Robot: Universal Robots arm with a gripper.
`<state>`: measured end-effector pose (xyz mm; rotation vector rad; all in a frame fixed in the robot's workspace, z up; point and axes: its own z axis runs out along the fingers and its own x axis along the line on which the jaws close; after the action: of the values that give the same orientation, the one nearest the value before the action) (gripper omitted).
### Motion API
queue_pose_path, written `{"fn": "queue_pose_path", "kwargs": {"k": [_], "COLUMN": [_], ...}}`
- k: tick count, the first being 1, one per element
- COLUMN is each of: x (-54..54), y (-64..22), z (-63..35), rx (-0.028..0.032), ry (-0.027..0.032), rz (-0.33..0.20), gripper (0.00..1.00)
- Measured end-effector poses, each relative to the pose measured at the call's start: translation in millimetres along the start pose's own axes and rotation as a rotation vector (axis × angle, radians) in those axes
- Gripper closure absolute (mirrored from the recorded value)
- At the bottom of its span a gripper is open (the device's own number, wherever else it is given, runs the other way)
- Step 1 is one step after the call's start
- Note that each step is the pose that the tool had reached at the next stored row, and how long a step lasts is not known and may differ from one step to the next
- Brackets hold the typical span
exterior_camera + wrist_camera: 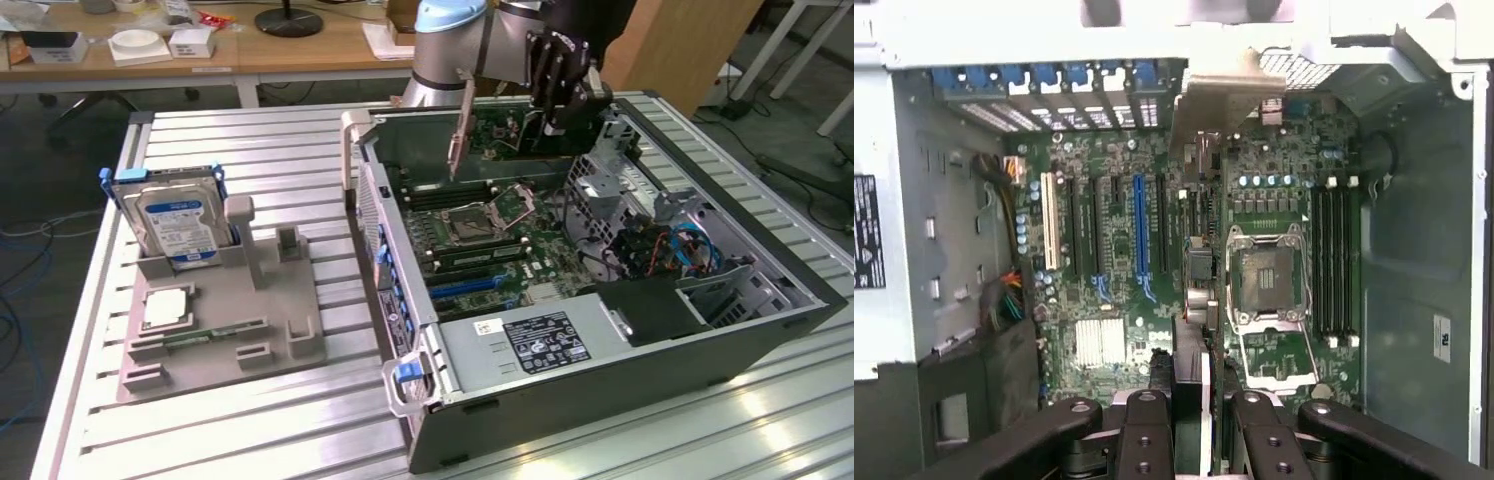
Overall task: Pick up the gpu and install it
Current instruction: 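Insert the gpu into the slot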
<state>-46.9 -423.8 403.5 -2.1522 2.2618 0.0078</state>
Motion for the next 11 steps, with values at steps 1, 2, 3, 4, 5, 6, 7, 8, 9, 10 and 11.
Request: {"fn": "queue_pose_path", "kwargs": {"k": [1, 2, 3, 4, 5, 6, 7, 8, 9, 10, 11], "x": [-0.1, 0.0, 0.0, 0.1, 0.1, 0.2, 0.2, 0.3, 0.3, 0.4, 0.4], "y": [0.1, 0.6, 1.0, 1.5, 2.1, 2.5, 2.9, 3.0, 3.3, 3.7, 3.9], "z": [0.8, 2.5, 4.2, 6.0, 7.9, 9.7, 11.4, 13.3, 15.1, 16.9, 18.7], "rx": [0.0065, 0.0087, 0.0088, 0.0089, 0.0089, 0.0089, 0.0089, 0.0089, 0.0089, 0.0089, 0.0089], "ry": [-0.0006, -0.0009, -0.0008, -0.0007, -0.0008, -0.0008, -0.0008, -0.0007, -0.0007, -0.0007, -0.0007], "rz": [-0.003, -0.006, -0.006, -0.006, -0.006, -0.006, -0.006, -0.006, -0.006, -0.006, -0.006], "gripper": [0.73, 0.73, 0.73, 0.73, 0.73, 0.73, 0.73, 0.73, 0.73, 0.73, 0.73]}}
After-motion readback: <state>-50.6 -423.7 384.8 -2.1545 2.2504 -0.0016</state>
